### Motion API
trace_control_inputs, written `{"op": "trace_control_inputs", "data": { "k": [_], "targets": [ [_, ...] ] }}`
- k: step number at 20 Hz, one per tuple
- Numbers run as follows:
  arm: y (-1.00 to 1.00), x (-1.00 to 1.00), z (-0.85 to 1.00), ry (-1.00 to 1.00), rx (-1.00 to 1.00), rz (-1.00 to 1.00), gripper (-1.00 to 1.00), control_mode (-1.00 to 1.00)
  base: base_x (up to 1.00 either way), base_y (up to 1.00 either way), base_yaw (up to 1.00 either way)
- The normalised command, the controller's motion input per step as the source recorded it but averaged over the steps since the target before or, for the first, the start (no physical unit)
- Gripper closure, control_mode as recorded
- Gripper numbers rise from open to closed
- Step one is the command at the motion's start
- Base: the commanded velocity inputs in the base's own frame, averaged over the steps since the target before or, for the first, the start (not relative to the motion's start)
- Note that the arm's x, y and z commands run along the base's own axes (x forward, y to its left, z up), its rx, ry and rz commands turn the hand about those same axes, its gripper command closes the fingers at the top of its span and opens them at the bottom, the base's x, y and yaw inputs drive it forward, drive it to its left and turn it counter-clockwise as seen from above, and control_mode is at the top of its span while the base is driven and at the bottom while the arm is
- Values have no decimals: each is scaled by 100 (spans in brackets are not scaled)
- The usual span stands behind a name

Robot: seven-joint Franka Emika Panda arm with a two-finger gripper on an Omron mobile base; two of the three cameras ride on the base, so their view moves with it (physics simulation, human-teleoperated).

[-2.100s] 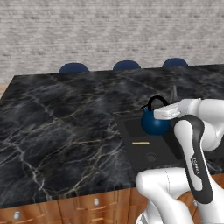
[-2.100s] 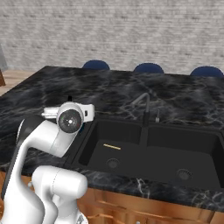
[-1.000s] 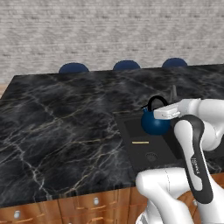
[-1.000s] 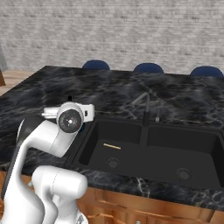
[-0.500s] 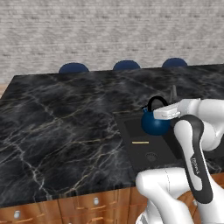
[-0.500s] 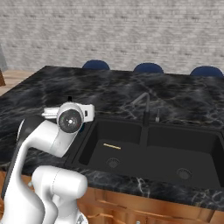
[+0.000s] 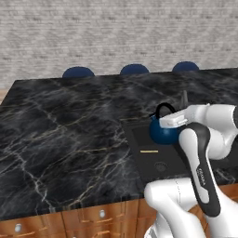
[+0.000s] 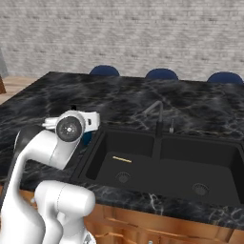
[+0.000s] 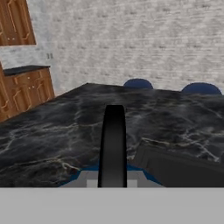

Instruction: Open the cabinet, pick the kettle from the cabinet, and place it in the sink.

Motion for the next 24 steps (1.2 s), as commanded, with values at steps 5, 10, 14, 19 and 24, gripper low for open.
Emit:
{"op": "trace_control_inputs", "data": {
  "k": [5,10,14,19,24],
  "targets": [
    [30,2,0,4,-19,-25,100,-100,0,0,0],
    [16,0,0,5,-6,-24,100,-100,0,0,0],
    [3,2,0,12,0,-22,100,-100,0,0,0],
    [0,13,0,17,0,-31,100,-100,0,0,0],
    [-1,22,-4,21,0,-33,100,-100,0,0,0]
  ]
}}
